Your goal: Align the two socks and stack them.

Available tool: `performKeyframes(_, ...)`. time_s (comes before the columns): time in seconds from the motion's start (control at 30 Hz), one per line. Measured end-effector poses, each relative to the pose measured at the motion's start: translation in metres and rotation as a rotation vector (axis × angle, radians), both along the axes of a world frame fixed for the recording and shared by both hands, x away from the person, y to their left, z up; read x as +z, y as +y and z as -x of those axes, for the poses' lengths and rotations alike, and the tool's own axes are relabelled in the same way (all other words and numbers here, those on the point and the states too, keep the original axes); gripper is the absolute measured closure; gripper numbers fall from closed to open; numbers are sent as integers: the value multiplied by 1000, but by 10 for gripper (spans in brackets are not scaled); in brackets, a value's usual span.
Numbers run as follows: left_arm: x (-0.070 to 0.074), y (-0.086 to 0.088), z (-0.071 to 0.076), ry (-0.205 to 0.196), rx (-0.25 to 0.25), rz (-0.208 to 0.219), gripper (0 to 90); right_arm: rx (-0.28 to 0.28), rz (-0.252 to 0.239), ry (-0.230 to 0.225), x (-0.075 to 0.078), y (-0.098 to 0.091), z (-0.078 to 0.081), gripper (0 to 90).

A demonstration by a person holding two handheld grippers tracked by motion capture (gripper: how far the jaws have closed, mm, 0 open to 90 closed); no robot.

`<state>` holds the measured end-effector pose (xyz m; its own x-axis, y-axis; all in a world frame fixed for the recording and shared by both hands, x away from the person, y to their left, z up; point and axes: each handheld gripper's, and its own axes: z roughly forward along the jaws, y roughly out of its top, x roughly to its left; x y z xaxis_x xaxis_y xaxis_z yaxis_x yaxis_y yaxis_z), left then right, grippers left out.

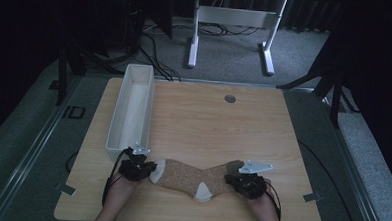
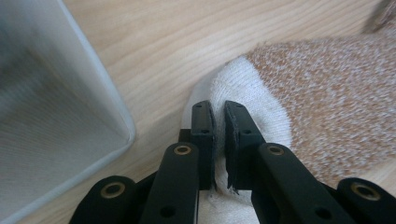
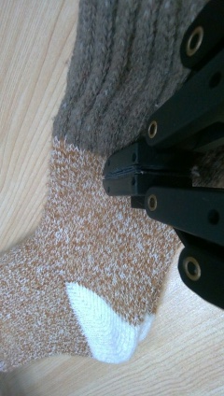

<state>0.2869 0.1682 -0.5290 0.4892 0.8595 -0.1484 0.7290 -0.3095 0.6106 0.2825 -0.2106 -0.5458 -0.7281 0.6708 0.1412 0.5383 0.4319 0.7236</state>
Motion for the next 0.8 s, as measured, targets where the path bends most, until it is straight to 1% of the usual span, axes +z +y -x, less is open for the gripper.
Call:
performKeyframes(0.13, -4, -1, -3, 1, -9, -13, 833, 0, 0, -1, 0, 0, 0, 890)
performKeyframes(0.23, -3, -2, -2, -6, -22, -32, 822, -1, 0, 1, 0, 0, 0, 890)
performKeyframes(0.3, -3, -2, -1, -14, -17, -32, 798, -4, -17, 16, 0, -2, -1, 889)
performKeyframes(0.33, -2, -2, -1, -17, -10, -30, 765, -5, -22, 18, 0, -2, -1, 889)
performKeyframes(0.37, -1, -1, 1, -23, -10, -14, 741, -6, -17, 18, 0, -2, -1, 889)
performKeyframes(0.43, 4, -2, 5, -42, -17, -15, 682, 2, -7, 16, 4, -1, 0, 854)
performKeyframes(0.47, 7, -2, 8, -61, -19, -6, 677, 5, -6, 11, 7, -2, 0, 828)
performKeyframes(0.5, 11, -3, 11, -75, -21, 3, 672, 1, -6, -4, 12, -3, 1, 816)
performKeyframes(0.53, 15, -4, 15, -91, -30, 13, 663, -6, -2, -26, 17, -5, 1, 812)
performKeyframes(0.57, 19, -6, 18, -104, -42, 14, 663, -18, 1, -50, 22, -8, 2, 798)
performKeyframes(0.6, 19, -6, 18, -104, -42, 14, 663, -18, 1, -50, 22, -8, 2, 798)
performKeyframes(0.63, 24, -12, 23, -128, -66, 13, 663, -34, -6, -66, 28, -12, 1, 770)
performKeyframes(0.67, 24, -14, 24, -128, -81, 27, 663, -66, -17, -87, 34, -20, -1, 737)
performKeyframes(0.7, 24, -19, 26, -121, -102, 31, 663, -77, -12, -96, 36, -24, -2, 709)
performKeyframes(0.73, 23, -22, 26, -115, -114, 34, 663, -96, 6, -108, 37, -28, -5, 671)
performKeyframes(0.77, 21, -26, 26, -106, -136, 39, 664, -109, 4, -104, 37, -30, -7, 649)
performKeyframes(0.8, 18, -28, 26, -93, -142, 40, 665, -122, -13, -76, 34, -34, -11, 655)
